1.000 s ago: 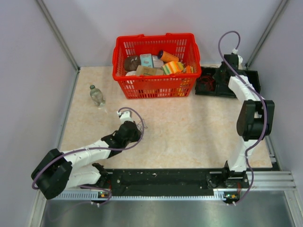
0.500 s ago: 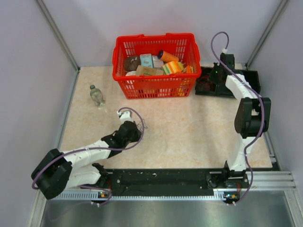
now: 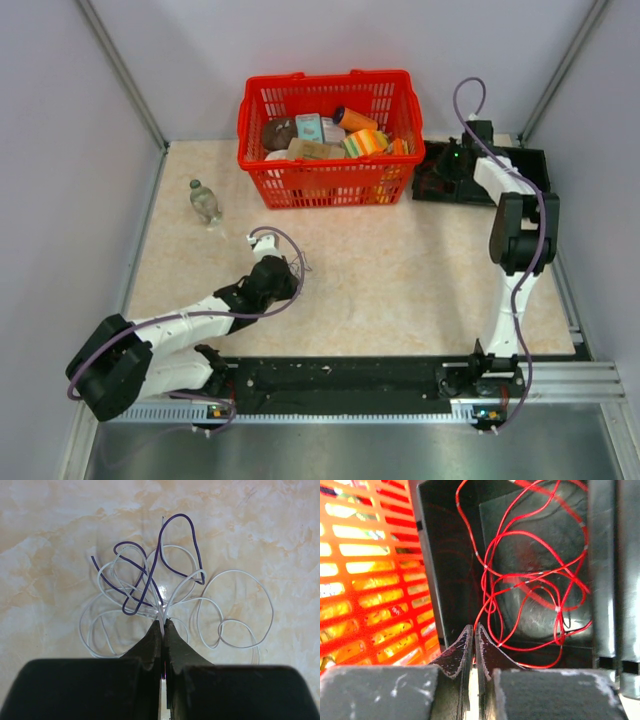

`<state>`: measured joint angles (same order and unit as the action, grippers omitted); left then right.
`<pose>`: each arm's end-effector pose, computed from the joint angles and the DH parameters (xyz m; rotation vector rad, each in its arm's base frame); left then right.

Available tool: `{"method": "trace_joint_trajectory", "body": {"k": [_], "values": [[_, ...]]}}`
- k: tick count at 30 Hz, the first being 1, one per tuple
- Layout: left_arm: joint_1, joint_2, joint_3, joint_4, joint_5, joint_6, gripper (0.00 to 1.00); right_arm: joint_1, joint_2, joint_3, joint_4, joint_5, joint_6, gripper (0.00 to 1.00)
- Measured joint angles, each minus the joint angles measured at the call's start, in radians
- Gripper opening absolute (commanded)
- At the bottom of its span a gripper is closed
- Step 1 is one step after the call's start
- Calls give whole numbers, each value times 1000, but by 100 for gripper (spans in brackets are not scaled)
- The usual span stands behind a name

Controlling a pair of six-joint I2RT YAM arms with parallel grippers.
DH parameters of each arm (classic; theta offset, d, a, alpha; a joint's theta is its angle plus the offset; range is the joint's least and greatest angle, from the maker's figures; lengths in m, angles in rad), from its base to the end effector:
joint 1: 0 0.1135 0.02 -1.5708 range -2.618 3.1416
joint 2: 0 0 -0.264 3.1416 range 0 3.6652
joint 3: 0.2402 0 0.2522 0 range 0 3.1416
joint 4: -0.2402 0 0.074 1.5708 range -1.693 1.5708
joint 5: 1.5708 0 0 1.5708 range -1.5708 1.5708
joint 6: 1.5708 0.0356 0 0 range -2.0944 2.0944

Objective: Untangle the cables

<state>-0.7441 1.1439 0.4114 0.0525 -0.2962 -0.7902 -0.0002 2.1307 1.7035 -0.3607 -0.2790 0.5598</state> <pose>0.1667 -0.1393 0.1667 -0.2129 2.2545 -0.5059 0.4844 0.0097 0.2136 0.5289 2.3420 0.5967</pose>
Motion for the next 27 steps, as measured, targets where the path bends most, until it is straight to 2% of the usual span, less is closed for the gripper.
{"method": "trace_joint_trajectory", "body": {"k": [13,17,24,27], "values": [[0,2,1,-1,0,0,0,-48,125,147,54,-2,8,0],[0,16,13,-2,1,0,0,-45,154,173,57,1,-3,4],[0,23,17,-2,1,0,0,-39,159,177,29,17,-14,18],[0,24,17,-3,1,0,0,-34,142,171,-20,32,-22,32]]}}
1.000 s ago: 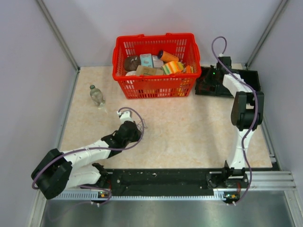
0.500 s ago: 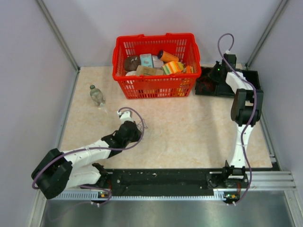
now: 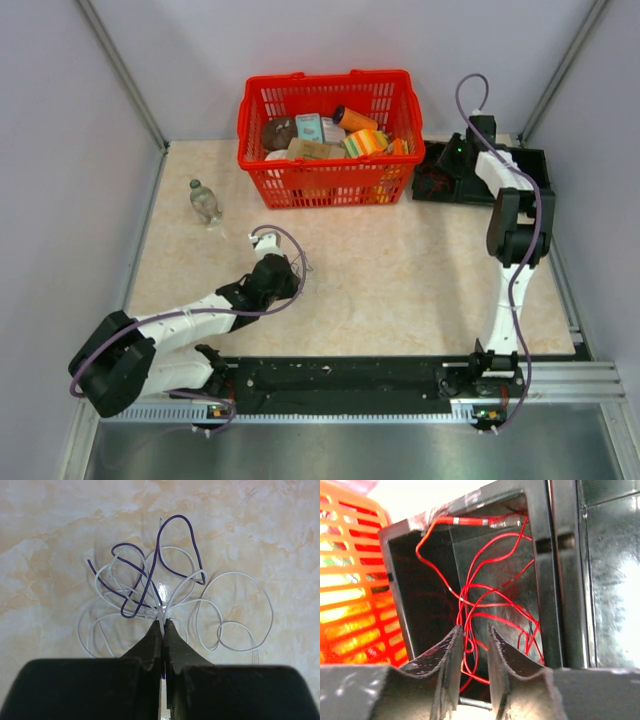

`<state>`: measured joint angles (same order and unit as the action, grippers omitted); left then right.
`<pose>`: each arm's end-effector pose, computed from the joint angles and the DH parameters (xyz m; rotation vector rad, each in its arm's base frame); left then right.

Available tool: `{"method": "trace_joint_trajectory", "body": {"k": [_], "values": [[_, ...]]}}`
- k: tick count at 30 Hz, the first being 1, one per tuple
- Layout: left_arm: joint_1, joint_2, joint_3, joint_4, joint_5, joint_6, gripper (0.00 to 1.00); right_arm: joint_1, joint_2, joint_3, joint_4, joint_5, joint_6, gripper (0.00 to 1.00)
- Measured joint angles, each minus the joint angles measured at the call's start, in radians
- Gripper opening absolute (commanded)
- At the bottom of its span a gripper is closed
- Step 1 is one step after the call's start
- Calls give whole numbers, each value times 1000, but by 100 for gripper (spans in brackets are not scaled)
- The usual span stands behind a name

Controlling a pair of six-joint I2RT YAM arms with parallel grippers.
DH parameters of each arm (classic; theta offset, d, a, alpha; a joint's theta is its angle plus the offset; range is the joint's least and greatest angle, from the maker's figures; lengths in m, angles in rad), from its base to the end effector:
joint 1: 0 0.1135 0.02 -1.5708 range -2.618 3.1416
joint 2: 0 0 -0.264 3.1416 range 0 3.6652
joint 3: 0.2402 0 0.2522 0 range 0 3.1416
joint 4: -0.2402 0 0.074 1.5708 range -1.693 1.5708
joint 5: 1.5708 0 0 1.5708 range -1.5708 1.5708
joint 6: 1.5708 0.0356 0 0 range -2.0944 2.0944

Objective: Untangle the cables

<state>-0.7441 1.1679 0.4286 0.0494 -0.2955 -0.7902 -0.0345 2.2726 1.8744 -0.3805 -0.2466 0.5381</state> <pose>0.1698 -0.1422 0.1669 -0.2113 2.2633 -0.4989 0.5167 -0.0091 0.1992 0.5539 2.3182 0.5336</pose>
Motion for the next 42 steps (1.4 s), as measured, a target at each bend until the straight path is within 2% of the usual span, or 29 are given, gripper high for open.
{"method": "trace_joint_trajectory", "body": {"k": [6,12,21,26,35,39,42], "values": [[0,0,0,0,0,0,0,6,-154,-69,-85,40,-37,49],[0,0,0,0,0,0,0,6,-304,-82,-118,80,-67,52],[0,0,0,0,0,0,0,8,-329,-219,-120,52,-55,45],[0,0,0,0,0,0,0,23,-268,-225,-101,20,-55,39],[0,0,0,0,0,0,0,64,-190,-225,-76,2,-44,36],[0,0,0,0,0,0,0,64,-166,-211,-70,1,-44,26],[0,0,0,0,0,0,0,63,-127,-171,-63,-5,-39,15]]}}
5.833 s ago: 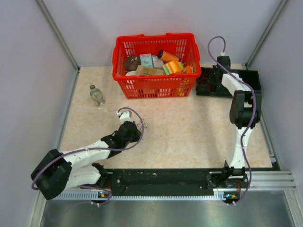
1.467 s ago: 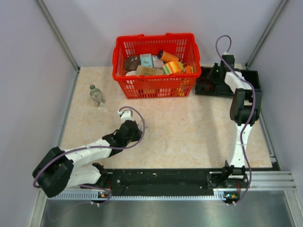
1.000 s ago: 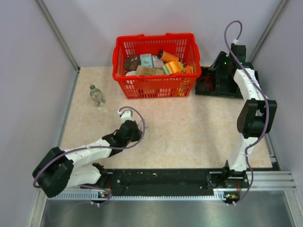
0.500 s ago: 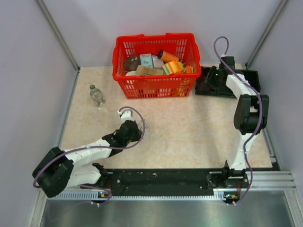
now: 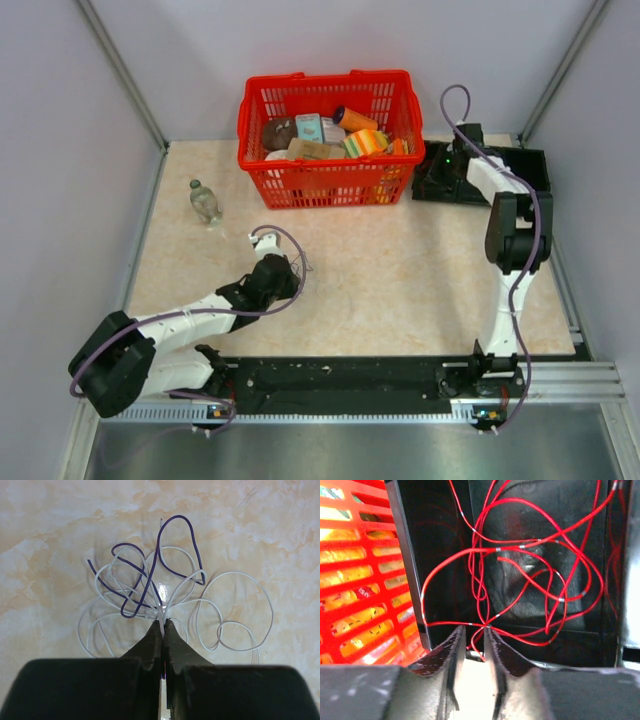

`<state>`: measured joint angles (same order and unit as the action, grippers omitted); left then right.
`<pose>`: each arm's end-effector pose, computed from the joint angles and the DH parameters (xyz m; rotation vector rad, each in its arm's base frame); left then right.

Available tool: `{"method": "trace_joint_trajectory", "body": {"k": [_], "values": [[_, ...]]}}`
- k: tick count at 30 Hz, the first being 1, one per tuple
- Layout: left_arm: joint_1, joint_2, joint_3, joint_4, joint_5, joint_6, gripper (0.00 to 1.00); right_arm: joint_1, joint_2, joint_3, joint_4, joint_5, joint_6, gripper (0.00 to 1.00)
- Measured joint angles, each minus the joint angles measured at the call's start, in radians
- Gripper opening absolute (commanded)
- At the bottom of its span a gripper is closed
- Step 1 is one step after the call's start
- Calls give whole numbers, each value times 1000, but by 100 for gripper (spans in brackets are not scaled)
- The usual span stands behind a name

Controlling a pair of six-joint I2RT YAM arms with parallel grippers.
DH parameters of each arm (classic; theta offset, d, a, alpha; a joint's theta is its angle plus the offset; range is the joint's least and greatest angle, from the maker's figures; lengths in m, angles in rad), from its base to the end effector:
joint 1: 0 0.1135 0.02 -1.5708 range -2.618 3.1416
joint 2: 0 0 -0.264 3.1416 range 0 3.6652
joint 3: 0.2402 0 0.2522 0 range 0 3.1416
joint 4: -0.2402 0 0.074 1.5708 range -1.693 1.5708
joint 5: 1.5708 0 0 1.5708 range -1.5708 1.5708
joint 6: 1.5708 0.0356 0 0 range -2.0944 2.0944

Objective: Untangle the cables

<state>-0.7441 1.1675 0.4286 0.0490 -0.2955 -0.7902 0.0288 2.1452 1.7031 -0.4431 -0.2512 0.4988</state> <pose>0.1698 -0.1422 0.1669 -0.2113 2.2633 -0.4989 0.4787 0.0226 0.2006 0.4709 2.4490 0.5355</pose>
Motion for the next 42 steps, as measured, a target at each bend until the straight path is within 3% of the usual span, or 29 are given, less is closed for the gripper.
{"method": "trace_joint_trajectory", "body": {"k": [3,9,12,15,20,25,32,36,42], "values": [[0,0,0,0,0,0,0,0,32,36,1,-9,9,0],[0,0,0,0,0,0,0,0,89,114,4,1,18,1],[0,0,0,0,0,0,0,0,110,164,3,3,17,25],[0,0,0,0,0,0,0,0,112,174,2,11,18,38],[0,0,0,-2,0,0,0,0,51,92,-17,40,19,52],[0,0,1,-7,-1,0,0,1,-190,-137,-43,98,11,59],[0,-59,-18,0,-5,-1,0,15,-677,-560,50,111,9,58],[0,-228,-113,42,-5,-1,0,139,-871,-805,125,63,6,56],[0,-385,-206,64,-3,-5,0,581,-868,-908,306,-20,-37,47]]}}
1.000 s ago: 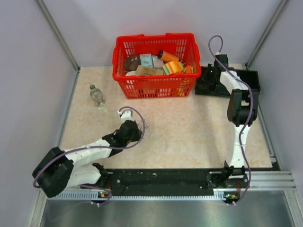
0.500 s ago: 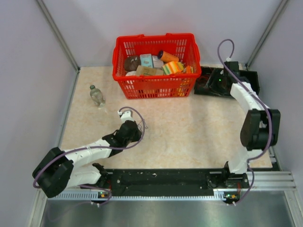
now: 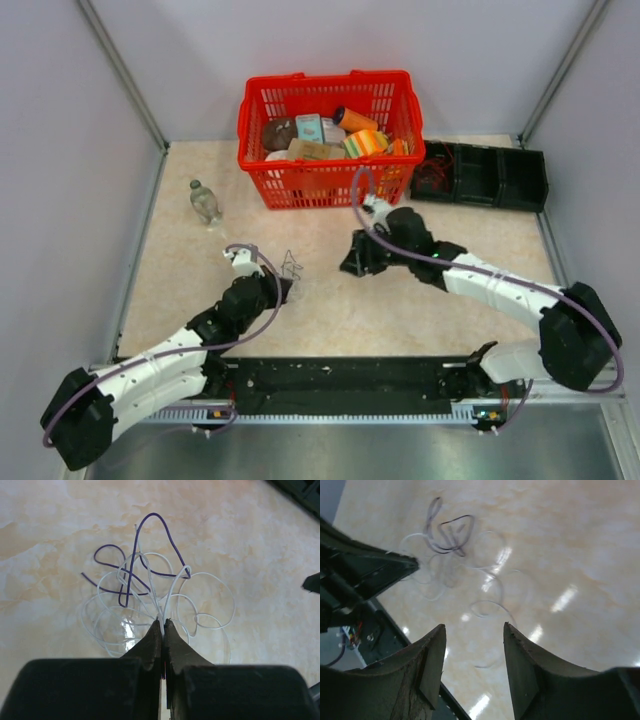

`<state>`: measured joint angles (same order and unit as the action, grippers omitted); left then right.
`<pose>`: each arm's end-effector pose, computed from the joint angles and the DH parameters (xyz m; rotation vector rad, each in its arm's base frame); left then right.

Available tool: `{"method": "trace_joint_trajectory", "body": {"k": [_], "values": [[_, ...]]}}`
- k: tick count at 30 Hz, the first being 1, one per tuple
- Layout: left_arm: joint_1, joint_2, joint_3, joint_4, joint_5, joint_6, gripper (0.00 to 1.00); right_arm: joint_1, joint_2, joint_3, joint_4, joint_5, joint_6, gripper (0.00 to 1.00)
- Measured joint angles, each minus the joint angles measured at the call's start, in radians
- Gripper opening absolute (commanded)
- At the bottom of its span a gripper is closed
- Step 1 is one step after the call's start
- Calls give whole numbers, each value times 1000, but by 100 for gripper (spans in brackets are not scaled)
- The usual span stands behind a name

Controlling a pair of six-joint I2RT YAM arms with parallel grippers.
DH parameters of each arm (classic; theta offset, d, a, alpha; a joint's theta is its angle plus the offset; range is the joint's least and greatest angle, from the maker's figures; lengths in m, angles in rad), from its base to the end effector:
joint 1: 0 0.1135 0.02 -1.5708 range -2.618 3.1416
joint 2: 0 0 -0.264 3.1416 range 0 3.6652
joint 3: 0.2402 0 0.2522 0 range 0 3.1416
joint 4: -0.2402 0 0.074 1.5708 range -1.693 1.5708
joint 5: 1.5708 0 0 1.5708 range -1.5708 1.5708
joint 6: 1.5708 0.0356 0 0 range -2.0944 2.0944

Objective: Untangle the cables

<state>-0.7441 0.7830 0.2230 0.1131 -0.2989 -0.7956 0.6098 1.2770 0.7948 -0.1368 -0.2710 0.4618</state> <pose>0.1319 -0.1072 0.1738 -0.2476 2.0485 -0.6782 0.2213 0.1662 0.2429 -0.3319 2.2864 0.8766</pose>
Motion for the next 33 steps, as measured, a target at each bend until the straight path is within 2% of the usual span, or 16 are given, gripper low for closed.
{"method": "trace_joint_trajectory", "body": {"k": [2,5,8,11,15,20,31,33], "values": [[0,-28,-19,20,13,6,0,121,64,35,71,-27,-33,45],[0,-76,-58,64,55,34,0,197,188,152,92,-43,-42,48],[0,-111,-86,110,104,66,0,196,286,291,44,-21,-32,52],[0,-103,-96,165,154,94,0,187,323,374,-7,-15,-23,52],[0,-16,-84,214,219,131,0,195,383,457,-62,-22,-46,48],[0,81,-51,222,264,154,0,214,481,487,-108,-11,-111,42],[0,86,-45,239,310,171,0,231,598,544,-173,76,-195,38],[0,91,-44,239,310,171,0,238,598,553,-175,86,-203,29]]}}
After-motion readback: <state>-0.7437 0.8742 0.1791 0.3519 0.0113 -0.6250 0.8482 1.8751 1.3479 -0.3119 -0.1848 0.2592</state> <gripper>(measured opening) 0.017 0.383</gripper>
